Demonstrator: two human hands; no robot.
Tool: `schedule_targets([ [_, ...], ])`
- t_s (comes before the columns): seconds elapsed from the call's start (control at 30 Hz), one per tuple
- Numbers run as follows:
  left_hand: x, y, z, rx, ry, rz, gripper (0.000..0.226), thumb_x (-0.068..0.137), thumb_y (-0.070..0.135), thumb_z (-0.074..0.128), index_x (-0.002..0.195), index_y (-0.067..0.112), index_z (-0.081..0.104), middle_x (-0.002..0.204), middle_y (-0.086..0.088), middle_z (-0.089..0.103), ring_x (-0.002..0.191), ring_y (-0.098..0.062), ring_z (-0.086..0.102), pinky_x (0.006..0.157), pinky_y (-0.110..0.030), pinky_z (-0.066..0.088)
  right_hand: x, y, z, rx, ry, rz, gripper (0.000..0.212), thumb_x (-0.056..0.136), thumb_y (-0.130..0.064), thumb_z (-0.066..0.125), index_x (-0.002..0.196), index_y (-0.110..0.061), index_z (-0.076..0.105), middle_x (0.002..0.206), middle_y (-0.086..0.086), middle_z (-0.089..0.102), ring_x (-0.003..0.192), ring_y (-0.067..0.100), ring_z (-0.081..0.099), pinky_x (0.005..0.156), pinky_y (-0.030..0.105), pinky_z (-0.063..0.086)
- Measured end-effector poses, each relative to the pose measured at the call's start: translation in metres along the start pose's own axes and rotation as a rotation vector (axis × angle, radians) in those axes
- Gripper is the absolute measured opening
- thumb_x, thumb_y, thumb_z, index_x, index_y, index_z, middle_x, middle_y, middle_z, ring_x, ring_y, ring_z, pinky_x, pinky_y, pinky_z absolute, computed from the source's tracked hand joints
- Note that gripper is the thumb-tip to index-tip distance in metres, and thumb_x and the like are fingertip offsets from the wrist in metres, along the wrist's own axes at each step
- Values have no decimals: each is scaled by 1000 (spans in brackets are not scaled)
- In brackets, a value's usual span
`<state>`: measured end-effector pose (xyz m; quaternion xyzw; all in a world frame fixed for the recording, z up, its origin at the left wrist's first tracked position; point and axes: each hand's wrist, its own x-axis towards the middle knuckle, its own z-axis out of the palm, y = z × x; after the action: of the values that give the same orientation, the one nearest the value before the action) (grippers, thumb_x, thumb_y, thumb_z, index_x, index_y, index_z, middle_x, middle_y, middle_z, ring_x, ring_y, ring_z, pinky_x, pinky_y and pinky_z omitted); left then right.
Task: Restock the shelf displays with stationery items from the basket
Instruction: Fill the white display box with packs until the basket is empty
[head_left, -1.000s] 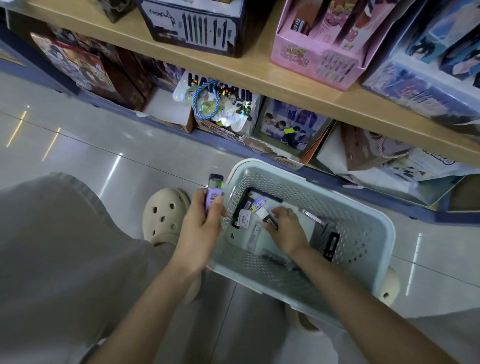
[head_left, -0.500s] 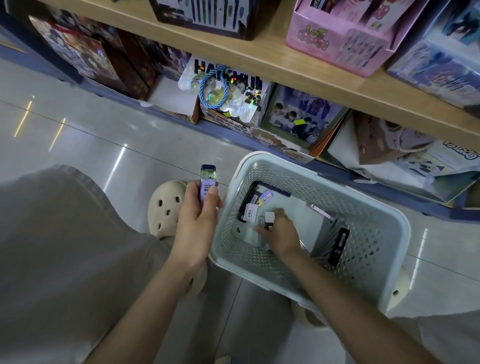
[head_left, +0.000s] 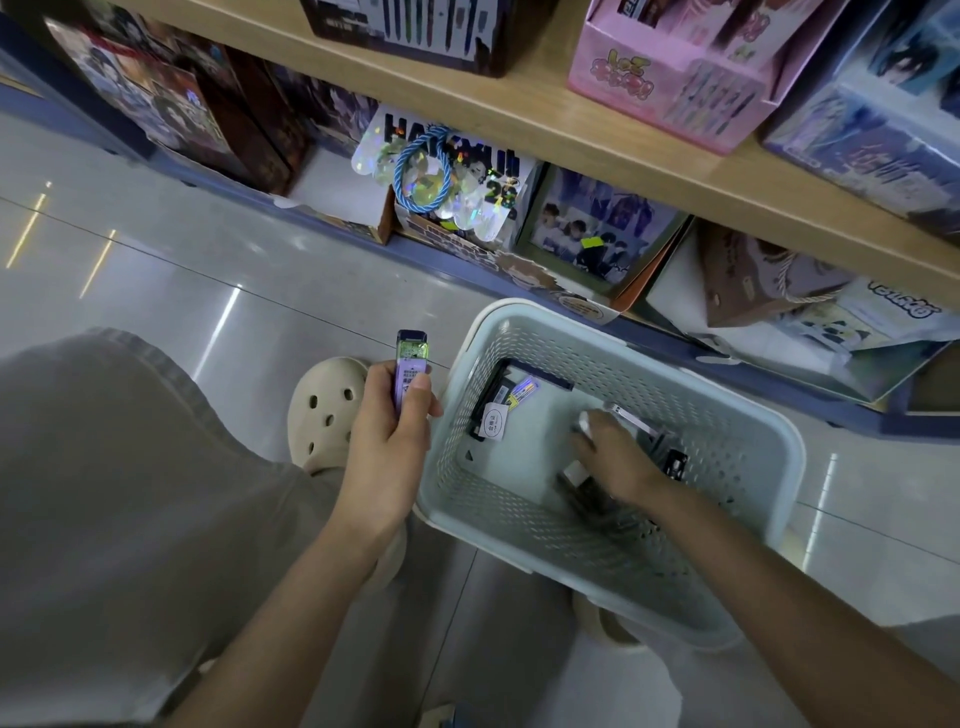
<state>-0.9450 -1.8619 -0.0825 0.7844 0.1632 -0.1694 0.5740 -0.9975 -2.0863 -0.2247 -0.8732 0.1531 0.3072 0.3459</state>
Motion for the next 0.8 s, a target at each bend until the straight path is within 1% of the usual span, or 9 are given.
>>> schedule_targets([
  [0.1,-2,3,1,-4,2,-2,20,100,23,41,81,22,46,80,-3,54,60,-11,41,62,-25,38,-9,20,2,-132,-127,106,24,100,-11,39,113,5,50,119,23,51,112,31,48,87,27,34],
  [0.17,-2,4,2,-12,6,4,21,100,22,41,80,22,46,80,-4,54,60,-12,41,62,-26,38,-18,23,11,-161,-131,94,24,100,-10,39,115,6,49,122,23,51,116,31,47,92,29,32],
  [0.23,-2,5,1,-14,6,8,20,100,22,41,81,23,46,81,-5,54,61,-13,41,63,-26,37,-25,20,18,-177,-136,62,26,98,-14,47,116,4,49,122,21,51,116,31,46,92,29,30],
  [0.33,-2,4,0,-13,1,16,19,100,22,40,82,23,46,80,-4,55,61,-12,41,63,-27,37,-27,17,20,-140,-118,42,43,87,-23,66,124,-6,50,124,13,53,115,26,46,93,27,33],
  [0.4,-4,4,0,-10,0,21,20,100,21,41,82,23,46,79,-3,55,60,-13,41,63,-28,37,-25,15,17,-121,-166,47,51,81,-26,73,126,-11,54,122,9,55,114,24,49,90,24,35],
  [0.5,-5,3,-1,-7,-1,15,20,100,22,41,81,22,47,79,-3,55,59,-13,40,62,-28,38,-25,14,16,-111,-274,43,35,78,-26,75,109,-15,63,114,8,60,108,23,56,78,20,36],
  [0.57,-6,3,-2,-4,-4,11,19,100,22,41,82,21,47,78,-3,56,59,-12,40,61,-26,39,-26,14,16,-141,-286,36,24,80,-29,73,98,-19,61,111,8,62,105,24,57,75,22,37],
  [0.73,-9,4,0,8,-9,6,18,100,22,41,83,20,47,76,3,56,55,-6,40,55,-13,38,-28,11,15,-139,-385,79,46,88,-29,65,128,-12,49,130,10,54,119,24,52,86,24,38],
  [0.8,-11,5,0,4,-7,5,18,100,22,42,82,20,47,76,3,55,54,-5,40,56,-12,38,-29,9,15,-124,-404,90,45,90,-26,63,129,-11,46,133,10,53,121,24,50,86,23,37],
])
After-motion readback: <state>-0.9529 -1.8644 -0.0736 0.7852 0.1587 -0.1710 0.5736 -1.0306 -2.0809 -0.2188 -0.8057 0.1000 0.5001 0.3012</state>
